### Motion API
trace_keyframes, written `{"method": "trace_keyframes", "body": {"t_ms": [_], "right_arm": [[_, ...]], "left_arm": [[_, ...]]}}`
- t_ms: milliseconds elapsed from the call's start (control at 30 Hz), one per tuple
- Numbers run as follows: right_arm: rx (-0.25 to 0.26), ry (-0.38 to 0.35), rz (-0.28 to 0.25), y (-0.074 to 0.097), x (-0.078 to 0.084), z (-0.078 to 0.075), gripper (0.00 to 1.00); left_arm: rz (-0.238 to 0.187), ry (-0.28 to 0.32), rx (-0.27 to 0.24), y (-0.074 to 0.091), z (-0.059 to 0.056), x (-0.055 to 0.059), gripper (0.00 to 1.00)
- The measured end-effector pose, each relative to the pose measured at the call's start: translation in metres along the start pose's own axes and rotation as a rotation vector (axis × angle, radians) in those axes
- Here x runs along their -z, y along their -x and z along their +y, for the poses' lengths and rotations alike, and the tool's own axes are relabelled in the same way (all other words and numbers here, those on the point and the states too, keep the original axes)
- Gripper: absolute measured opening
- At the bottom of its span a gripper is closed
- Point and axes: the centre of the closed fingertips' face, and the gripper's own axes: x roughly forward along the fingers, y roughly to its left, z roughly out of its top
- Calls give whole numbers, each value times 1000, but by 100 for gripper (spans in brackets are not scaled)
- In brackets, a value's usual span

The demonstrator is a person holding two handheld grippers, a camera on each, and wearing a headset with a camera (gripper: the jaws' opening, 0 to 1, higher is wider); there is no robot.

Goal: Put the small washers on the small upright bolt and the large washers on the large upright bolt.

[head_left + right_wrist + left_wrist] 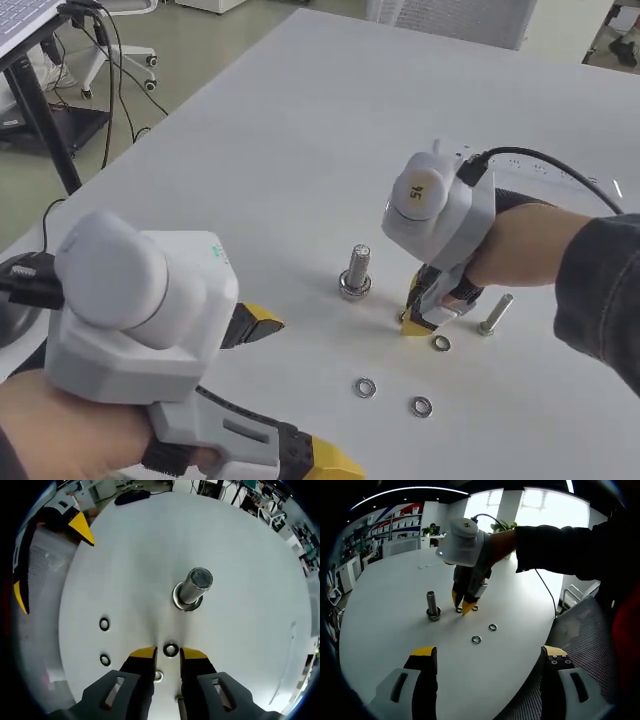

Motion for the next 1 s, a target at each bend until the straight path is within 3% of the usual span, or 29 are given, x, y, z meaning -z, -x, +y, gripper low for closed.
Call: {"method": "trace_keyframes", "body": {"t_ms": [1000], "right_arm": [[14,12,2,1,1,1,14]], "left_arm": [[-6,1,6,1,-2,-1,84]]}}
